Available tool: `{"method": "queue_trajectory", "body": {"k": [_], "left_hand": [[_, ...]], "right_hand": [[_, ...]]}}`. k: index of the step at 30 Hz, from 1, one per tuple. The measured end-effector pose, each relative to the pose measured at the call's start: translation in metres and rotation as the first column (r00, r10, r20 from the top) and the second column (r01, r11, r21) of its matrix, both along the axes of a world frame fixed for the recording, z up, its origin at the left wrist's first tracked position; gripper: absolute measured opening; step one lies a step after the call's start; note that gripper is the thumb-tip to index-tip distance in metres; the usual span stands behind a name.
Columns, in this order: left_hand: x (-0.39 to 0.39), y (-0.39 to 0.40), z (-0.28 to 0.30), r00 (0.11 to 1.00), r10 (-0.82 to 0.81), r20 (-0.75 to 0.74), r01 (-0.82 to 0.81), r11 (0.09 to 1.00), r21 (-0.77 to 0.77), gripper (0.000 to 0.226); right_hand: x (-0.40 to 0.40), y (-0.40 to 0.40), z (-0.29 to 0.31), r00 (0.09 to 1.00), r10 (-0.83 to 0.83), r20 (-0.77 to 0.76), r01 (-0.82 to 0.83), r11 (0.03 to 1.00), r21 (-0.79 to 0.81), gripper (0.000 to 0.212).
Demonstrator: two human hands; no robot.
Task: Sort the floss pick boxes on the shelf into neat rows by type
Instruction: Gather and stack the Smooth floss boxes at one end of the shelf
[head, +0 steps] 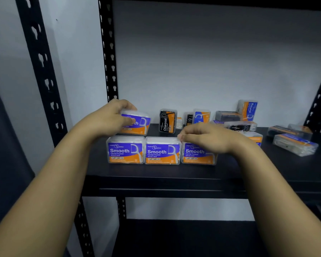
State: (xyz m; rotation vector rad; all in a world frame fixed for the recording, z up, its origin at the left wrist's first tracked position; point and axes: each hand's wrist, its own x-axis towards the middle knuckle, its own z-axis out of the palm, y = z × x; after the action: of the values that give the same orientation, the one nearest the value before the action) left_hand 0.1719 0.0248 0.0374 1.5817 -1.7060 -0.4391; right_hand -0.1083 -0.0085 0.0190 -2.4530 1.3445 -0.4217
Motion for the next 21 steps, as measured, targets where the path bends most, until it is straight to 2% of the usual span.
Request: {"method": "queue_trajectory", "body": {"k": [3,6,10,12,17,21], "left_hand": [[0.005,-0.004,-0.004,0.997,0.027,0.067,-0.031,0.998,0.059,0.023],[0.005,-0.005,-0.004,0.979,0.022,0.201,-0.054,0.986,0.156,0.024],[0.005,-0.008,-0.001,0.934,0.012,0.357,-0.099,0.969,0.226,0.029],[0.005,-0.010,0.001,0.920,0.008,0.392,-0.111,0.965,0.239,0.032],[0.005,-0.014,0.013,0.895,-0.049,0.443,-0.094,0.951,0.296,0.048],[0.002,-0.021,0.023,0.859,-0.105,0.501,-0.080,0.939,0.334,0.042]], "right_hand": [[0.001,0.000,0.002,0.999,0.017,0.051,-0.017,1.000,0.017,0.036],[0.006,-0.001,0.006,0.994,0.040,0.097,-0.042,0.999,0.019,0.033],[0.015,-0.006,0.010,0.995,0.065,0.075,-0.063,0.998,-0.018,0.037],[0.022,-0.009,0.012,0.994,0.080,0.073,-0.076,0.996,-0.046,0.044],[0.038,-0.018,0.024,0.993,0.118,0.030,-0.116,0.991,-0.070,0.030],[0.056,-0.020,0.025,0.981,0.192,0.000,-0.192,0.981,-0.009,0.034]]}}
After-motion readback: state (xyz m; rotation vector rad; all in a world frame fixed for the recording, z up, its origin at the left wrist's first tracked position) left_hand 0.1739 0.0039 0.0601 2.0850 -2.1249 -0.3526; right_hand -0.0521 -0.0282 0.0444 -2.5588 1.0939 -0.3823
